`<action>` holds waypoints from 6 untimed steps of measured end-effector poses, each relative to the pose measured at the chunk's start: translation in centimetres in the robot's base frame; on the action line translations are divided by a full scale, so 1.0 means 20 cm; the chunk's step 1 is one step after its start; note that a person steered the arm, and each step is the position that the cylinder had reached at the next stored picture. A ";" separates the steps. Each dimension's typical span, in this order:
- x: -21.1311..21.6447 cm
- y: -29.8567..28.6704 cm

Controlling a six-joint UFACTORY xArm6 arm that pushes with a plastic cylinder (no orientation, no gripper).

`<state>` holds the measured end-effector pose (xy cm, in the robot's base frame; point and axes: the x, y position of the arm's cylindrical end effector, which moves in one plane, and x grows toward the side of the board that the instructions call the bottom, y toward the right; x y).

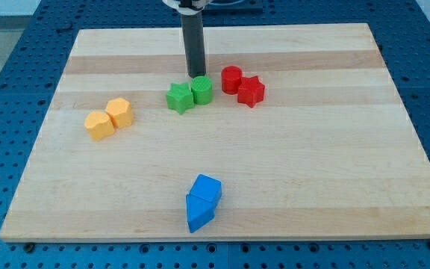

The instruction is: Push the red circle along with red star a bit down

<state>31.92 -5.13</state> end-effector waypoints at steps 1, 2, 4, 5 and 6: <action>-0.07 0.00; -0.11 0.00; -0.11 0.00; -0.12 0.03; -0.12 0.15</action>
<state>29.48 -2.05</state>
